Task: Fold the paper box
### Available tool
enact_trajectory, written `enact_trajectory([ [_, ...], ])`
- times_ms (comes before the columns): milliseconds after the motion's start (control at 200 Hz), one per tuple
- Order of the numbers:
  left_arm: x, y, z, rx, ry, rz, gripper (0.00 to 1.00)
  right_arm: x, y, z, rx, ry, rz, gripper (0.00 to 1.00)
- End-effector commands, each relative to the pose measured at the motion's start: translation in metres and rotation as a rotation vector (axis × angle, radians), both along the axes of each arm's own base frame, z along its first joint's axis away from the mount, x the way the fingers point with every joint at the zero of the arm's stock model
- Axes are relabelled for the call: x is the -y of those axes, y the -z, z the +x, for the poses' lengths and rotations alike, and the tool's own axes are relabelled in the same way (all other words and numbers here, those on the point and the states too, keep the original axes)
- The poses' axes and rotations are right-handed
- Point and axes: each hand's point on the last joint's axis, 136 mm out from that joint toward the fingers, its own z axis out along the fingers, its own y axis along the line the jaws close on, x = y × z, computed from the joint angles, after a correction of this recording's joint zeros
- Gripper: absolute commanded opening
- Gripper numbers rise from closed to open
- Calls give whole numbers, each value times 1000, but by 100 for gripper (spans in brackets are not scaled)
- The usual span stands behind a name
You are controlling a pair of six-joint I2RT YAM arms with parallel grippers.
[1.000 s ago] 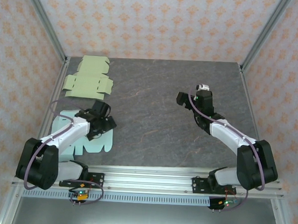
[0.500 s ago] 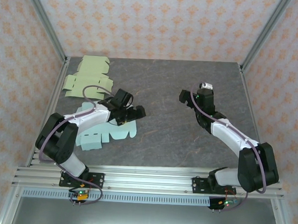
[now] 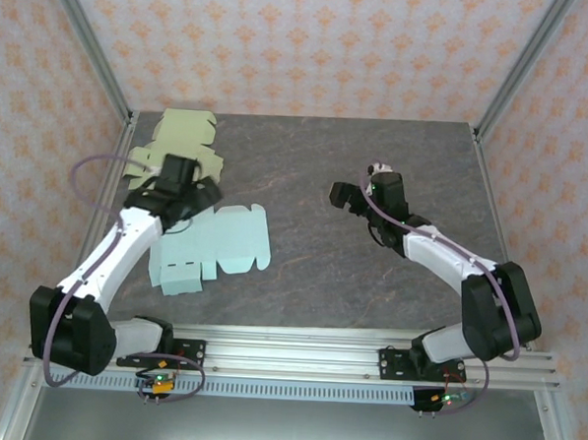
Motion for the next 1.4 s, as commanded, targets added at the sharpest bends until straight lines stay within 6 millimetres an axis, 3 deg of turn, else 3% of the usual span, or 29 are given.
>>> enact_trajectory([
  [0, -28, 58, -55, -222, -12, 51, 100, -9, -3, 5, 9, -26, 23, 100],
  [160, 8, 102, -51, -186, 18, -153, 100, -8, -9, 14, 22, 7, 27, 100],
  [315, 58, 107, -29, -84, 135, -307, 100, -2, -14, 19, 37, 36, 5, 100],
  [420, 110, 112, -18, -167, 299, -398, 100, 3, -15, 20, 38, 78, 10, 99],
  [541, 190, 115, -9, -244, 513, -539, 100, 14, -10, 21, 22, 153, 10, 99],
  [666, 260, 99, -9, -351, 769, -515, 100, 42, -3, 15, -46, 335, 3, 99],
  [806, 345, 64, -4, -341, 926, -724, 100, 72, 13, -1, -190, 535, 104, 99],
  [941, 398, 21, 1, -261, 1056, -778, 100, 90, 32, -15, -321, 657, 226, 99],
  [1021, 396, 4, 7, -218, 1076, -759, 100, 101, 45, -25, -400, 711, 267, 99],
  [1151, 339, 0, 30, -170, 935, -695, 100, 104, 51, -37, -467, 697, 276, 99],
  [1226, 292, -7, 47, -97, 851, -608, 100, 95, 49, -40, -496, 631, 282, 99],
  [1306, 242, -3, 61, -75, 788, -406, 100, 71, 48, -42, -544, 505, 338, 100],
  [1396, 215, 18, 67, -120, 762, -252, 100, 48, 52, -44, -584, 356, 367, 99],
])
